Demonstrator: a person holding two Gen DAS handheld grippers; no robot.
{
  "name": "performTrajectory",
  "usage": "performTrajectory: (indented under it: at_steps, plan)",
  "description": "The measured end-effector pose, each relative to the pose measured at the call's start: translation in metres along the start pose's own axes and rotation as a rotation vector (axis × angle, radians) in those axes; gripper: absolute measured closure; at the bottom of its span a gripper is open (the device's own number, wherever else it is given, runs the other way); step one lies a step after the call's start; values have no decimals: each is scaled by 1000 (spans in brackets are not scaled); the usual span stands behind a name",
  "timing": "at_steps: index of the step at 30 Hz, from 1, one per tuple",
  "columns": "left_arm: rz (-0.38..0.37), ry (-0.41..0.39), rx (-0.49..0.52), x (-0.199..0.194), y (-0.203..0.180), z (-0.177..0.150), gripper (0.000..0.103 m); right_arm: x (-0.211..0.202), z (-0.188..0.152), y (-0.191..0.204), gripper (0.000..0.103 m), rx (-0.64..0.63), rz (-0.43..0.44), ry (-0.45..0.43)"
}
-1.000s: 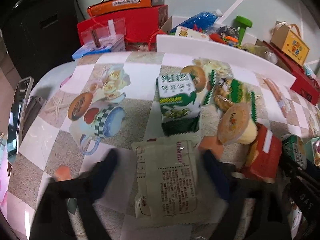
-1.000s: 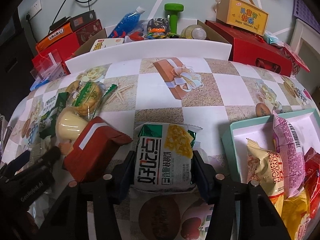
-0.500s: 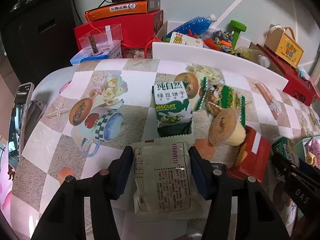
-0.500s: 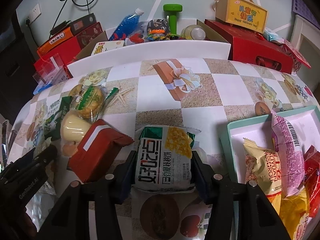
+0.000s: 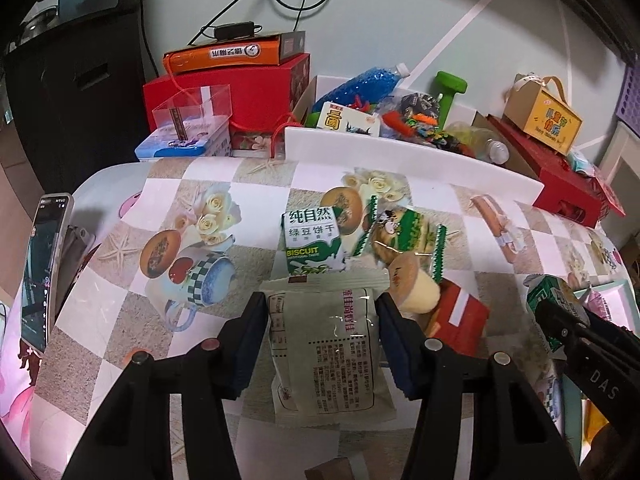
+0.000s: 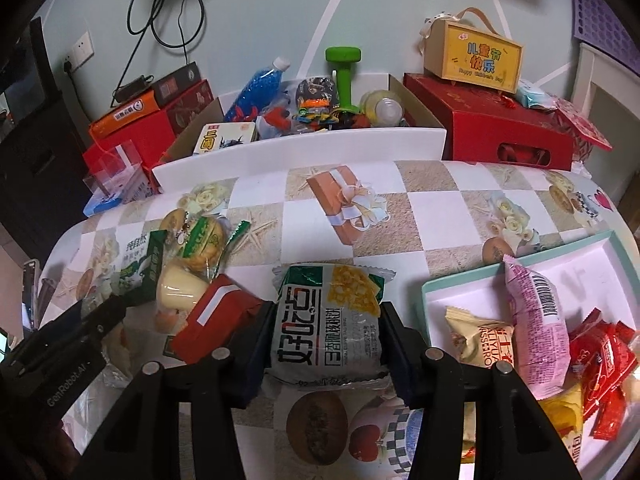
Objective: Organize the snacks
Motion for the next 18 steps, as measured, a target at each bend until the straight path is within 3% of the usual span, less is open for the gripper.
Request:
performTrajectory:
  at_steps: [11, 18]
  plan:
    - [-17, 2, 11, -6, -12, 3, 47, -6, 5, -16, 49, 29, -13, 2]
    - [-68, 2, 26, -16, -38, 7, 47, -25, 16, -54, 49, 81, -72, -34]
Point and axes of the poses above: each gripper's, at about its wrist camera, not at the fingertips, and x roughly the way its jaws point, y to its left, z to its top, the point moved 5 cm from there along x, roughly the way its jaws point, and after that the axes turned 14 degrees about -y, right-handed, at the moved point
